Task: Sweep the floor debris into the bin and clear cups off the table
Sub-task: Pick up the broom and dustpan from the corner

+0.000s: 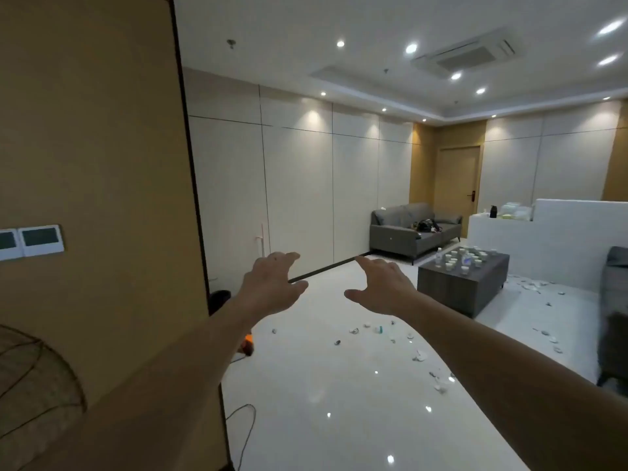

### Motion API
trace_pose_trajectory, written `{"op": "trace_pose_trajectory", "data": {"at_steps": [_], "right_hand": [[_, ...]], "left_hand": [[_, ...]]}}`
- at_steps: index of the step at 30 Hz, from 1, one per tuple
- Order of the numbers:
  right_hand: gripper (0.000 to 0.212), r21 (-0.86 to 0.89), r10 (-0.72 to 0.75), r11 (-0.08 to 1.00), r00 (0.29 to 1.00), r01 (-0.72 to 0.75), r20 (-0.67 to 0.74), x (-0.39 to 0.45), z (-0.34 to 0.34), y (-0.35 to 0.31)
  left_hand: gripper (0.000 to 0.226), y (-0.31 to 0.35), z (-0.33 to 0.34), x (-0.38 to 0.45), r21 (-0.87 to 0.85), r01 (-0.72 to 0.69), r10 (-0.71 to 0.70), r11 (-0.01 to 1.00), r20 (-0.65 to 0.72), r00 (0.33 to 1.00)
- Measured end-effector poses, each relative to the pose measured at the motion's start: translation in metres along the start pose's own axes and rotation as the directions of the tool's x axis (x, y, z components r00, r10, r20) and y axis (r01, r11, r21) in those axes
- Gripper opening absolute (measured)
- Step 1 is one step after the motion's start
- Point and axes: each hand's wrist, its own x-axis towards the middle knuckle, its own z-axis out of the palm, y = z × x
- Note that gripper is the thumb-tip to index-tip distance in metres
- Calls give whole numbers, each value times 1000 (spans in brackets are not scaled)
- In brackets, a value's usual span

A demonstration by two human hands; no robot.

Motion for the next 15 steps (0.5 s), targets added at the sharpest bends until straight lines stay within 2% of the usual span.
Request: {"op": "trace_pose_trajectory", "data": {"at_steps": [8,15], "right_hand": [[80,21,12,1000,999,-13,31,108,39,39],[79,-8,20,1000,1000,-20,16,216,90,46]], "left_hand": [[70,-20,59,102,29,59,-60,998,26,998],[69,-78,115,195,-5,57,-57,998,44,997]]}}
